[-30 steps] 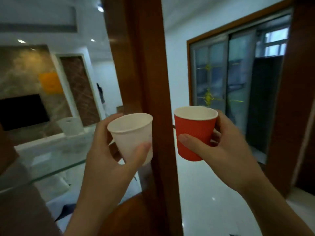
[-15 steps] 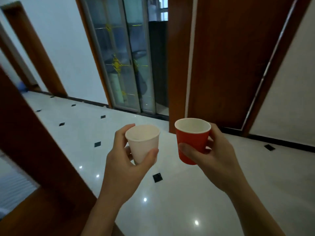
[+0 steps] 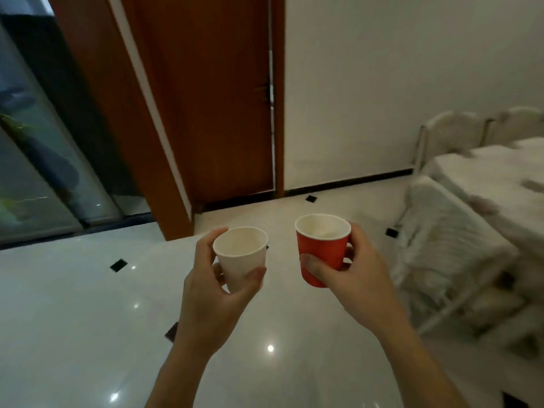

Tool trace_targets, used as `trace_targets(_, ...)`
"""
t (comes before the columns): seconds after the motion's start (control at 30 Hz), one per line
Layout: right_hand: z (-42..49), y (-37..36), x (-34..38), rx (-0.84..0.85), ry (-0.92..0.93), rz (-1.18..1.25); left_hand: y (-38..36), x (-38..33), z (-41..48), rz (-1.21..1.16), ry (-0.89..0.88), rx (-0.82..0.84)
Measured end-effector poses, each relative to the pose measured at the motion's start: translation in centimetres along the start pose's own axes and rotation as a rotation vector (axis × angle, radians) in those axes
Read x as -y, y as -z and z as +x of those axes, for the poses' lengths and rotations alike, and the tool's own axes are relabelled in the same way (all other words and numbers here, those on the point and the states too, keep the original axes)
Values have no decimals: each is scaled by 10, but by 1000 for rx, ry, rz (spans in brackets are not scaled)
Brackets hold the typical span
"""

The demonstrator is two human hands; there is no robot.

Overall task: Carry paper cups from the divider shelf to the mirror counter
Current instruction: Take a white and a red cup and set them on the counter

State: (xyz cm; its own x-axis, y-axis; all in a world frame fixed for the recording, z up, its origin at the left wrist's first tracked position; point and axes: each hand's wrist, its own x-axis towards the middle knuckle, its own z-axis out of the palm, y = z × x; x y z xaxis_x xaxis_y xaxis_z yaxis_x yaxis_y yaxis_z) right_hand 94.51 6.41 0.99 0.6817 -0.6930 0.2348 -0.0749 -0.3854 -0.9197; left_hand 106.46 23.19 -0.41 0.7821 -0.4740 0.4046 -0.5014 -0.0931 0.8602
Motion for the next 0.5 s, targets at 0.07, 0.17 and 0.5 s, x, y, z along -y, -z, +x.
trace_targets(0.07,-20,10,-8,-102,-55,-23,-12,3,-1,-41,-18,99)
trace_targets(0.17,-56,28,-17,-259,-128,-64,-31,3,-9,-94,-67,246)
trace_targets(0.5,-179,107,-27,-696,-296,-158,-123,-36,-57,-339,-164,694)
